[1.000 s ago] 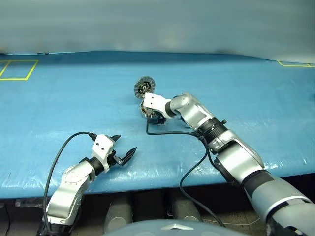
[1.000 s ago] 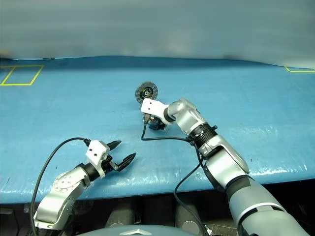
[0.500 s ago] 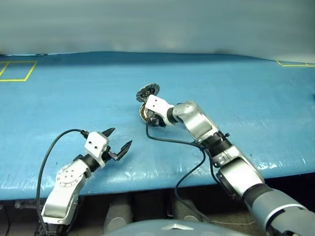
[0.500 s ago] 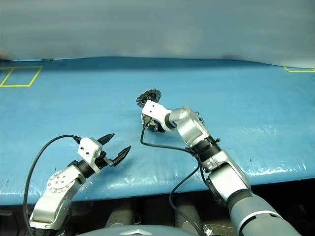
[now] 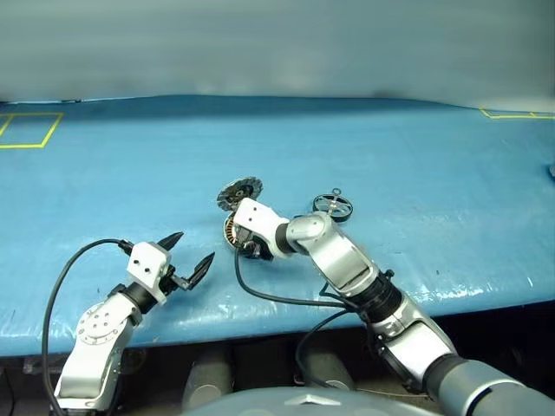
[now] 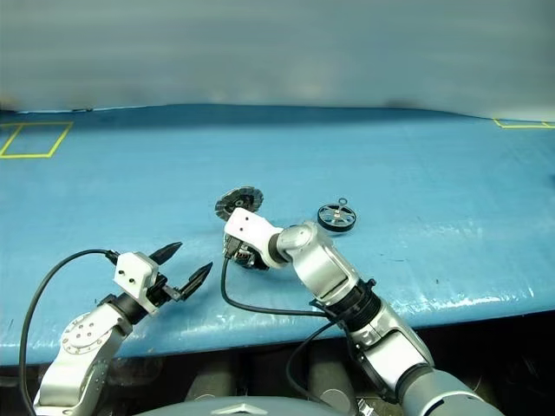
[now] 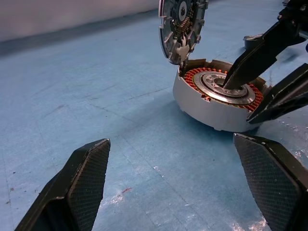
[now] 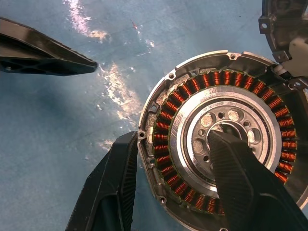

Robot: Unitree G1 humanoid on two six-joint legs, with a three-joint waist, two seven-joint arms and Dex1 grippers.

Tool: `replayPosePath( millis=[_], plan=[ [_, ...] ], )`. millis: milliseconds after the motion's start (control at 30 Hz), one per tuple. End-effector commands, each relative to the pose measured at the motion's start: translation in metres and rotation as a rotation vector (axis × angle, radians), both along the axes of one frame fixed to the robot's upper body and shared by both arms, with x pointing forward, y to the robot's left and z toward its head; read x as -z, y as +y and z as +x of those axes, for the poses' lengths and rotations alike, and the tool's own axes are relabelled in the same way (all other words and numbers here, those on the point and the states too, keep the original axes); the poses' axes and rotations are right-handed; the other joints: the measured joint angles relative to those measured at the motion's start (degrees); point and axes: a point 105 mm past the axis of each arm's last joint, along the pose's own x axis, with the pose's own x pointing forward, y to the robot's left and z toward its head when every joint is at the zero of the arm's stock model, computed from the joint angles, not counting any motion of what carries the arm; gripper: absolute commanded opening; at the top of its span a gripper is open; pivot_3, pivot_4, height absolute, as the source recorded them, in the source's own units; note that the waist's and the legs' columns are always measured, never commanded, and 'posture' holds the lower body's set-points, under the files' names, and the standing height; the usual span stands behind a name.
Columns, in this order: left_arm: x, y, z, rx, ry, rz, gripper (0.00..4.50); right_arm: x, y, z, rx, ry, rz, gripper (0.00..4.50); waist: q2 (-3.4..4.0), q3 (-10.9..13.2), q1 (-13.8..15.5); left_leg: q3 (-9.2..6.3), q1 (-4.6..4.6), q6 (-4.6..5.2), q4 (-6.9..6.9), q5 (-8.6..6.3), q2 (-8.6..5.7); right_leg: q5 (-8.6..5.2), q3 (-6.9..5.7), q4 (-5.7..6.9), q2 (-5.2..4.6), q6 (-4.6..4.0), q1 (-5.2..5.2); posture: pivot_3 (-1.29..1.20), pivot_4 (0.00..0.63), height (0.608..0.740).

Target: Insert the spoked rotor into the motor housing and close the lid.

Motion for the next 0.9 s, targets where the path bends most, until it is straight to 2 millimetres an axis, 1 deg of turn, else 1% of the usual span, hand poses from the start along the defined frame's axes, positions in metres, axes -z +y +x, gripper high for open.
replayPosePath(
  millis=[33, 167, 233, 267, 333, 367, 400, 567, 700, 767, 867, 900],
  plan=[
    [-0.011, -0.005, -0.001, 0.023, -0.041, -0.009, 4.50, 0.014, 0.008, -0.019, -0.027, 0.099, -0.004, 1.96, -0.01, -0.01, 0.01, 0.00, 0.00, 0.00, -0.01, 0.00, 0.00, -0.01, 0.00, 0.00, 0.00, -0.02, -0.01, 0.00, 0.150, 0.740],
    [-0.009, -0.006, 0.000, 0.023, -0.039, -0.002, 4.50, 0.014, 0.007, -0.014, 0.042, 0.118, 0.016, 1.96, -0.10, -0.08, 0.00, 0.00, 0.00, -0.01, -0.07, -0.01, -0.02, -0.01, -0.01, -0.01, 0.01, -0.11, -0.02, 0.00, 0.150, 0.740],
    [-0.009, -0.008, 0.000, 0.030, -0.035, -0.007, 4.50, 0.010, 0.007, -0.014, 0.055, 0.121, 0.027, 1.96, -0.13, -0.11, -0.02, 0.01, 0.02, -0.02, -0.10, -0.01, -0.02, -0.01, 0.00, -0.01, 0.04, -0.13, -0.02, 0.00, 0.150, 0.740],
    [-0.008, -0.009, 0.000, 0.034, -0.033, -0.007, 4.50, 0.008, 0.008, -0.013, 0.059, 0.117, 0.030, 2.67, -0.13, -0.11, 0.02, 0.01, 0.03, -0.02, -0.10, -0.01, -0.01, -0.02, -0.01, -0.01, 0.04, -0.14, -0.02, 0.00, 0.150, 0.740],
    [-0.008, -0.012, 0.001, 0.044, -0.030, -0.012, 4.50, 0.000, 0.009, -0.010, 0.092, 0.095, 0.046, 3.19, -0.12, -0.10, 0.08, 0.01, 0.02, -0.03, -0.11, -0.01, 0.00, -0.05, -0.02, -0.01, 0.02, -0.10, -0.05, 0.00, 0.150, 0.740],
    [-0.008, -0.013, 0.002, 0.048, -0.029, -0.014, 4.50, -0.003, 0.009, -0.009, 0.107, 0.086, 0.053, 3.61, -0.13, -0.11, 0.09, 0.01, 0.01, -0.03, -0.13, -0.01, 0.01, -0.04, -0.02, -0.01, 0.01, -0.12, -0.05, 0.00, 0.150, 0.740],
    [-0.008, -0.014, 0.002, 0.052, -0.028, -0.017, 4.50, -0.008, 0.010, -0.009, 0.113, 0.084, 0.063, 3.86, -0.13, -0.10, 0.16, 0.00, -0.01, -0.03, -0.14, -0.01, 0.01, -0.03, -0.02, -0.03, 0.00, -0.14, -0.06, 0.00, 0.150, 0.740],
    [-0.008, -0.017, 0.004, 0.067, -0.026, -0.018, 4.50, -0.037, 0.013, -0.015, 0.118, 0.077, 0.123, 3.86, -0.13, -0.10, 0.21, 0.01, -0.28, -0.02, -0.14, -0.01, -0.04, -0.02, -0.01, -0.08, -0.09, -0.13, -0.15, 0.00, 0.150, 0.740],
    [-0.009, -0.019, 0.005, 0.080, -0.025, -0.021, 4.50, -0.062, 0.010, -0.016, 0.139, 0.063, 0.176, 3.86, -0.13, -0.10, 0.24, -0.05, -0.65, -0.02, -0.14, 0.01, -0.07, -0.01, -0.09, -0.04, 0.00, -0.13, -0.31, 0.00, 0.150, 0.740],
    [-0.010, -0.021, 0.006, 0.097, -0.025, -0.022, 4.50, -0.077, 0.002, -0.015, 0.161, 0.061, 0.224, 3.86, -0.12, -0.10, 0.26, -0.04, -0.82, -0.02, -0.14, 0.03, -0.17, -0.01, -0.08, -0.01, 0.01, -0.12, -0.48, 0.00, 0.150, 0.740],
    [-0.011, -0.024, 0.006, 0.114, -0.024, -0.028, 4.50, -0.087, -0.008, -0.014, 0.178, 0.054, 0.252, 3.86, -0.13, -0.10, 0.26, -0.04, -0.86, -0.02, -0.14, 0.02, -0.30, -0.01, -0.08, -0.04, 0.01, -0.10, -0.50, 0.00, 0.150, 0.740],
    [-0.012, -0.026, 0.006, 0.125, -0.021, -0.031, 4.50, -0.090, -0.021, -0.010, 0.191, 0.014, 0.250, 3.86, -0.12, -0.10, 0.23, -0.04, -0.86, -0.02, -0.14, 0.02, -0.30, -0.02, -0.09, -0.04, 0.01, -0.10, -0.49, 0.00, 0.150, 0.740]
  ],
)
